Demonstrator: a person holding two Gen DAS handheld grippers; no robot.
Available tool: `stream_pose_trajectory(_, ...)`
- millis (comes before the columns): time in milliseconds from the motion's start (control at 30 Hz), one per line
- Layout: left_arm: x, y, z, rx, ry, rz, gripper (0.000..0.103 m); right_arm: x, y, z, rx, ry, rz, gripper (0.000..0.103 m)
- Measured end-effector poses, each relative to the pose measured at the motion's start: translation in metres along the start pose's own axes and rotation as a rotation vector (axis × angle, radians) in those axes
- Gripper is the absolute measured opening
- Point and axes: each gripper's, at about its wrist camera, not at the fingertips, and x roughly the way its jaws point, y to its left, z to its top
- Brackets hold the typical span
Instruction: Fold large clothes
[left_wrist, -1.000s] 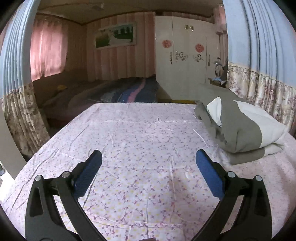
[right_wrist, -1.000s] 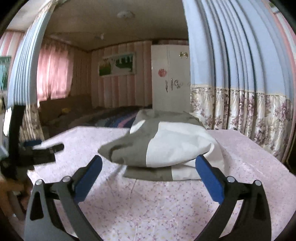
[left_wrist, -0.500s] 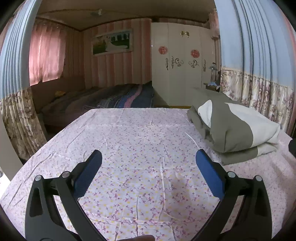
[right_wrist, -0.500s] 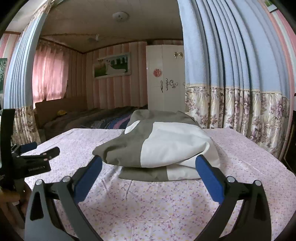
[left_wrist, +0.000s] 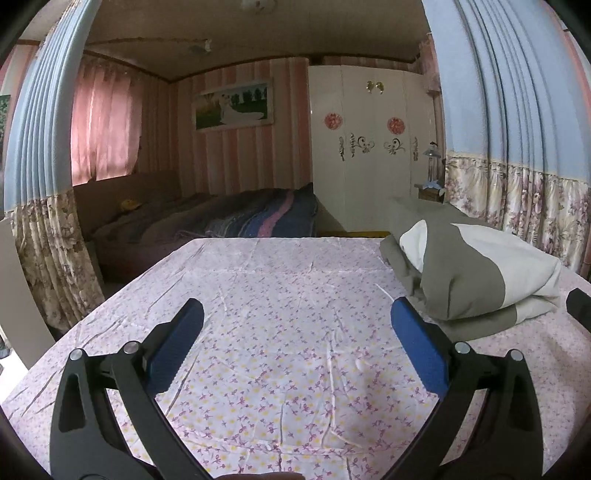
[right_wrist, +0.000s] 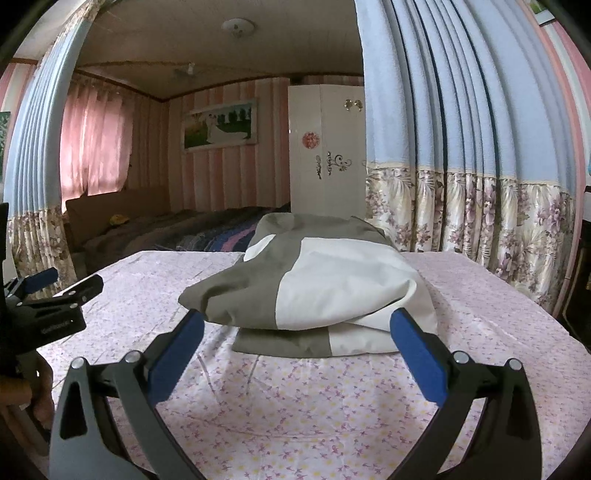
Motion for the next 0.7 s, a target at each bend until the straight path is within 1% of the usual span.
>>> stream_pose_trajectory(200,-0.0012,0.0028,0.0001,-0.006,-0.001,0.008,0.1,0.0001,-0.0004,0.0003,0.002,-0.003,-0.003,0.101)
stream_pose_trajectory(400,-0.003,0.0043,0.0006,-0.006,-0.014,0.008,0.1,0.0002,-0.0002,0.0002,0.001,-0.001,-0.003,0.101)
stream_pose_trajectory(700,-0.0039,0.0062,-0.001,-0.017,-0.01,0.0,0.1,-0.0002,-0.0006,0.0003,0.001,0.0,-0.004,0.101)
